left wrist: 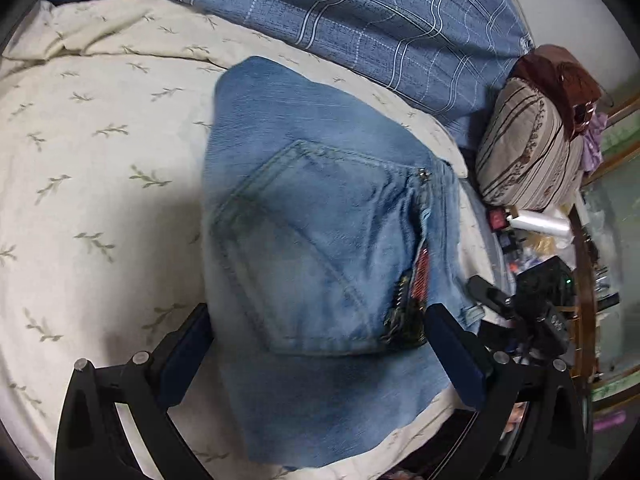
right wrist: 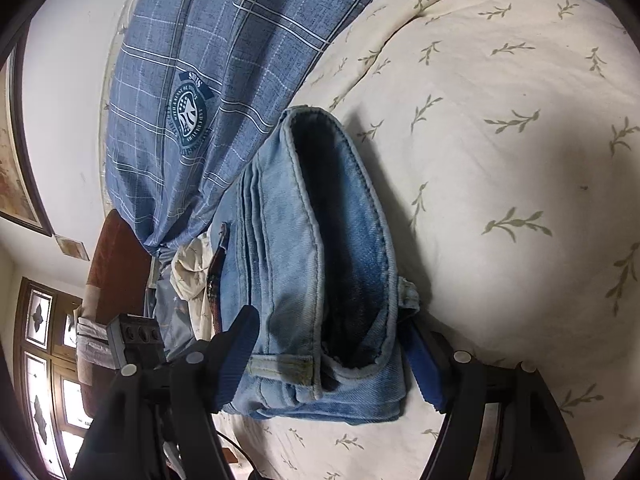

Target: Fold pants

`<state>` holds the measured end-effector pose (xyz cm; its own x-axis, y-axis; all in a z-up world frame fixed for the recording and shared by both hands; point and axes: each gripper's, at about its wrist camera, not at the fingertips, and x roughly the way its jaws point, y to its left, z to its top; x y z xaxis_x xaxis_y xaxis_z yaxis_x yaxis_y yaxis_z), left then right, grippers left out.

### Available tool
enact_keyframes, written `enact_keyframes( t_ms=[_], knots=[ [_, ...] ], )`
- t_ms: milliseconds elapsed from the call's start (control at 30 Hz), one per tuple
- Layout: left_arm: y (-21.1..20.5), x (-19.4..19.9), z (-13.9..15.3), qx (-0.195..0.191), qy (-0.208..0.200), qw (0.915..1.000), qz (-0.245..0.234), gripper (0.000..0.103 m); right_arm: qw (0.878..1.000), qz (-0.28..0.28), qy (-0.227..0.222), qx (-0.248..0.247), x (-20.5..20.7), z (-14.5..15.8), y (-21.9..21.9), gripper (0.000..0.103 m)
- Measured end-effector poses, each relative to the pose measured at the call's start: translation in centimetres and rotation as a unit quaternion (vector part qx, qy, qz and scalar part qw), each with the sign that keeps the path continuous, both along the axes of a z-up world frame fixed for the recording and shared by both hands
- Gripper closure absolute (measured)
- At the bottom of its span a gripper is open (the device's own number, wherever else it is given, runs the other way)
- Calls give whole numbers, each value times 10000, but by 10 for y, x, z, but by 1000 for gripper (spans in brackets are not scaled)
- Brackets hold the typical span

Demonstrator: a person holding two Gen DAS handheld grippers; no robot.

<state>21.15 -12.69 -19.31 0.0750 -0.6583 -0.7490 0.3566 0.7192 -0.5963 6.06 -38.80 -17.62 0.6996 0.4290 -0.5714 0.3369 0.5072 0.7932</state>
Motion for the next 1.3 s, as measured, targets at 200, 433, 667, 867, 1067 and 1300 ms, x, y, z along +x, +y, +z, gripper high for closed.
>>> enact_keyframes(
  t_ms=[200, 433, 667, 867, 1067, 1300],
  knots=[
    [-12, 5, -1, 19, 16, 10000, 40, 2, 9997, 169, -88, -149, 26, 2, 13, 25],
    [-11, 10, -3, -95, 117, 9995, 270, 3, 9986, 277, -147, -434, 38, 2, 23, 38],
    [-21, 4, 4, 76, -119, 9995, 297, 14, 9977, 256, -182, -601, 35, 5, 28, 54],
    [-20, 0, 15, 142, -280, 9989, 338, 27, 9941, 219, -411, -981, 33, 22, 40, 56],
    [-10, -2, 33, -4, -343, 9982, 485, 32, 9870, 168, -840, -1358, 28, 44, 53, 56],
    [12, -8, 64, 11, -727, 9954, 631, 33, 9737, 138, -1439, -1760, 26, 70, 78, 57]
  ],
)
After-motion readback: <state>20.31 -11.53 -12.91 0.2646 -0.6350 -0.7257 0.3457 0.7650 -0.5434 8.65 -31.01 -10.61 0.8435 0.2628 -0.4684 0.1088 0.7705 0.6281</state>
